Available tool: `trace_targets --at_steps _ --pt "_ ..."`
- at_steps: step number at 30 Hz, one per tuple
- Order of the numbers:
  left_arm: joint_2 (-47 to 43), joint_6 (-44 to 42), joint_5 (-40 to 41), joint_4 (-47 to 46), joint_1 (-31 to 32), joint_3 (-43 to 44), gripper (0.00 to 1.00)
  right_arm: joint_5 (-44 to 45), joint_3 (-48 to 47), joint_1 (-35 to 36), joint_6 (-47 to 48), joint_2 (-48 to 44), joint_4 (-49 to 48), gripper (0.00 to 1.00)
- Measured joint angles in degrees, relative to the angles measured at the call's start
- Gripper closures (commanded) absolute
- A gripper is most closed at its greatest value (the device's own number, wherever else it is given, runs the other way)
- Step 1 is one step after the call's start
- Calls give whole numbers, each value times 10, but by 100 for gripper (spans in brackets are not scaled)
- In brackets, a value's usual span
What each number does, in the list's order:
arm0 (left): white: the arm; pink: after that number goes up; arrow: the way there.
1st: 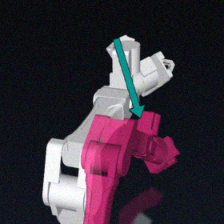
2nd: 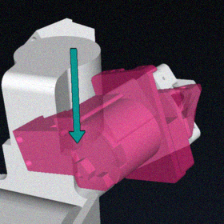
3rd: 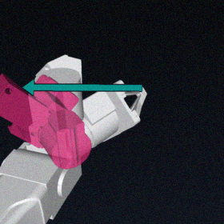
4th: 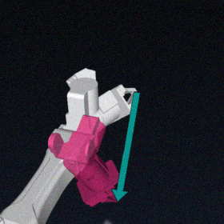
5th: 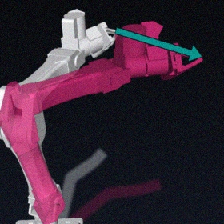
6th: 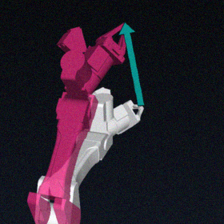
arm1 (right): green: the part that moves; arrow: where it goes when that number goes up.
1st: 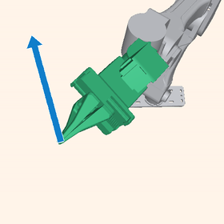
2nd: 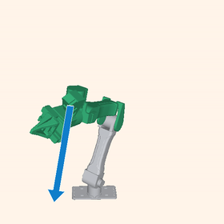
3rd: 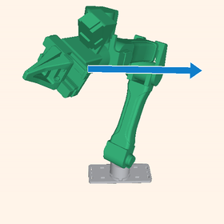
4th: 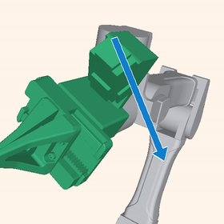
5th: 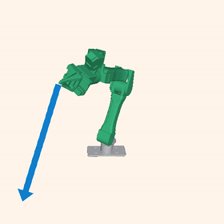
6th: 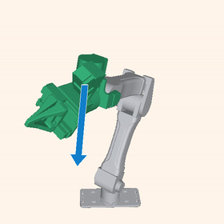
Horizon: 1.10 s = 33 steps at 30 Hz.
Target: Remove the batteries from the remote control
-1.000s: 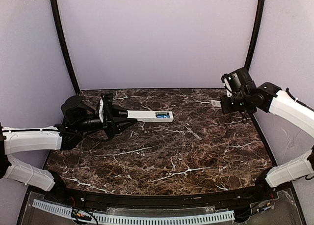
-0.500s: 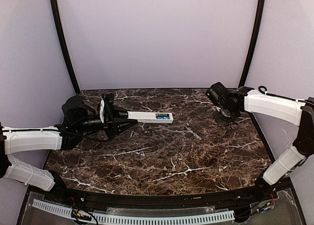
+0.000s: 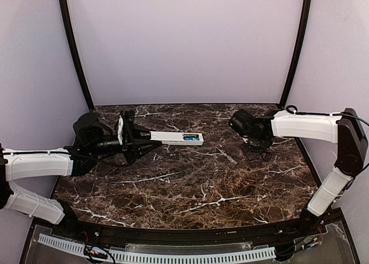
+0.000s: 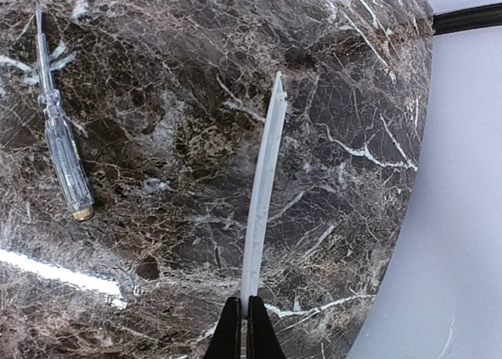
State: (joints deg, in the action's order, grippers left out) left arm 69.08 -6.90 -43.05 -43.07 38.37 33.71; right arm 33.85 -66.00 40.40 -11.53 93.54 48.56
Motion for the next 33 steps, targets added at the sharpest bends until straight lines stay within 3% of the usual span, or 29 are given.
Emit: trace_targets --at_steps 5,17,21,25,30,33 --pt "0 0 0 0 0 0 100 -26 0 2 -6 0 9 90" --pt "0 -4 0 1 0 0 100 -84 4 3 -22 -20 23 77" --pt "0 -4 0 1 0 0 100 -118 3 3 -25 -54 21 65" --pt "0 -4 0 1 0 0 100 -195 2 3 -26 -105 -2 52" --pt "0 -4 -4 1 0 0 100 -357 2 -4 -43 -170 -79 28" --pt "0 -3 -9 1 0 0 100 -453 9 -11 -70 -189 -143 24"
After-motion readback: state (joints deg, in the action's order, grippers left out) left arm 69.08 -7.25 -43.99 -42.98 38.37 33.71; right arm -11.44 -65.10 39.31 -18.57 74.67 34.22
